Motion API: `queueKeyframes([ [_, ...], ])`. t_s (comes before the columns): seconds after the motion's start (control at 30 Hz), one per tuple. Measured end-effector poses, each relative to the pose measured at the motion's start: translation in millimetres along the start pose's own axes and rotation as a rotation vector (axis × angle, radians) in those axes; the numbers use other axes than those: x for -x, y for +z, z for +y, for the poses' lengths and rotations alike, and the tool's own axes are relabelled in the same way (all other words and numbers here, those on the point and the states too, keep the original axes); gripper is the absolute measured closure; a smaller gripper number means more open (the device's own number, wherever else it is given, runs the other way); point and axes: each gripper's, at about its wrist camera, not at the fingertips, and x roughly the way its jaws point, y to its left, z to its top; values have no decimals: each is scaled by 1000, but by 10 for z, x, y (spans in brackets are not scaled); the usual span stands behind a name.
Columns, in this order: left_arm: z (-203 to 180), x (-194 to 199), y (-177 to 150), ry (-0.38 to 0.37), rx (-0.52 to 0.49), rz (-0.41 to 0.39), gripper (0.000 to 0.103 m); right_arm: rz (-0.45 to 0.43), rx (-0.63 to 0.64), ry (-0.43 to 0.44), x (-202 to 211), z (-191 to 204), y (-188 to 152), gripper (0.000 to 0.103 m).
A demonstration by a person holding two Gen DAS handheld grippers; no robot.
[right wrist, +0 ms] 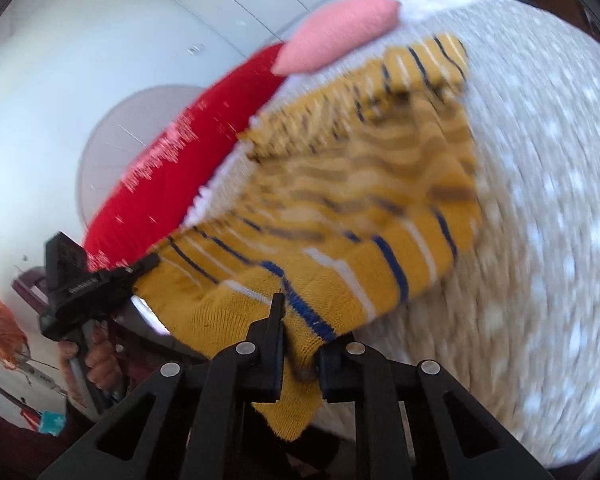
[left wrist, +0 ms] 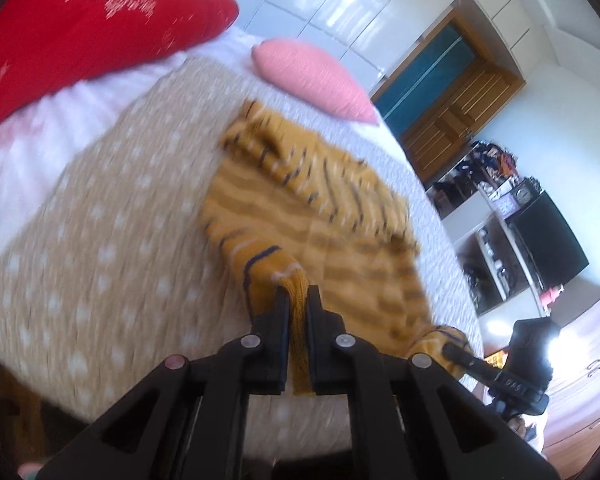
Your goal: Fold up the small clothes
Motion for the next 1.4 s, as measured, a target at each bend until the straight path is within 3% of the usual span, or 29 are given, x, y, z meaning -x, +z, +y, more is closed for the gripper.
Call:
queueKeyframes([
  [0.13,-103,-317,640,8,2,-13,96,-73,-12,53,-90,-24,727,89],
  [0.23,-194,-791,1172,60,-47,-6,96,-105,-40,34,-355,-197,1290,89],
  [0.43,40,-1991,1945,163,35,110,95,-85,-176,-50,-1088,-800,2052,85],
  [0.53,227,-2281,2166,156,119,97,86,-95,-291,-45,-1318,-1133,2262,66],
  [0.6,307,-2307,2247,136,168,58,69,-135,-376,-57,-1406,-1343,2373,58],
  [0.67,364,-2297,2318,106,199,29,59,-165,-449,-59,-1457,-1514,2465,53],
  [0.77,377,-2237,2379,85,176,22,53,-214,-487,-108,-1437,-1673,2594,49],
  [0.93,315,-1927,2290,128,33,14,40,-212,-375,-177,-1172,-1559,2695,42],
  [1.13,250,-1781,1903,152,-144,67,25,-122,-149,-245,-855,-1184,2305,41],
  [1.27,215,-2109,1744,215,-174,156,25,-81,-58,-352,-1001,-1066,2250,35],
  [1.3,193,-2169,1726,228,-178,167,40,-66,-38,-377,-1091,-1066,2265,35],
  [1.33,155,-2248,1719,258,-192,186,62,-45,-17,-398,-1156,-1081,2258,35],
  [1.37,133,-2318,1727,314,-200,200,83,2,4,-410,-1281,-1097,2272,45],
  [1.4,108,-2341,1759,345,-196,191,85,39,9,-408,-1394,-1130,2306,66],
])
